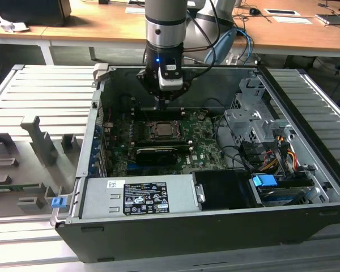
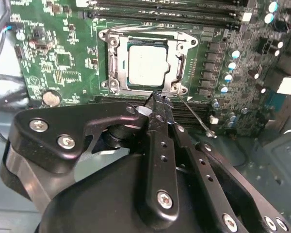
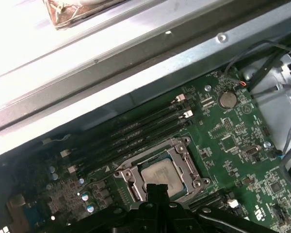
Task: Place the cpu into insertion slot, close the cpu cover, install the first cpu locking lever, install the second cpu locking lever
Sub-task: 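Install the first cpu locking lever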
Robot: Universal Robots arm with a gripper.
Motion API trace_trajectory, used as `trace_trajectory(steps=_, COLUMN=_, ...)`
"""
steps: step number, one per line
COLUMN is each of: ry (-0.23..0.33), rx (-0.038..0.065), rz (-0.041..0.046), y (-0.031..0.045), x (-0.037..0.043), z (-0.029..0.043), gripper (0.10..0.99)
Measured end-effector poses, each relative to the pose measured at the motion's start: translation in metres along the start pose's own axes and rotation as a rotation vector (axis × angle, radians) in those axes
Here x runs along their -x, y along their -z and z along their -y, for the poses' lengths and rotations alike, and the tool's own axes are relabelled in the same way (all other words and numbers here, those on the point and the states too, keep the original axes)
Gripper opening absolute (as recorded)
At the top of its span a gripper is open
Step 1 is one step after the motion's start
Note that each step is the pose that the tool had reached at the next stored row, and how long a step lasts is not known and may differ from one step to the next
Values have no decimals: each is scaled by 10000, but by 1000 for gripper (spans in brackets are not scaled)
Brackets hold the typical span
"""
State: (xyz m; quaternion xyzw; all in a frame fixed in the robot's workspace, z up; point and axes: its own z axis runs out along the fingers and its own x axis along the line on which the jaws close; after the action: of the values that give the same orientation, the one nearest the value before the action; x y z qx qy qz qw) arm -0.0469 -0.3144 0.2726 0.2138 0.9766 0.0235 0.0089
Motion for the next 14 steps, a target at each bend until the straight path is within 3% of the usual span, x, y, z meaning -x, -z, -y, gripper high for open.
trace_trajectory(steps=7, ry=1094, rx=8, rz=-54, y=0, x=0, z=0, gripper=106)
trace_trajectory(steps=14, ry=1856, rx=14, rz=-92, y=0, x=0, z=0, gripper=106)
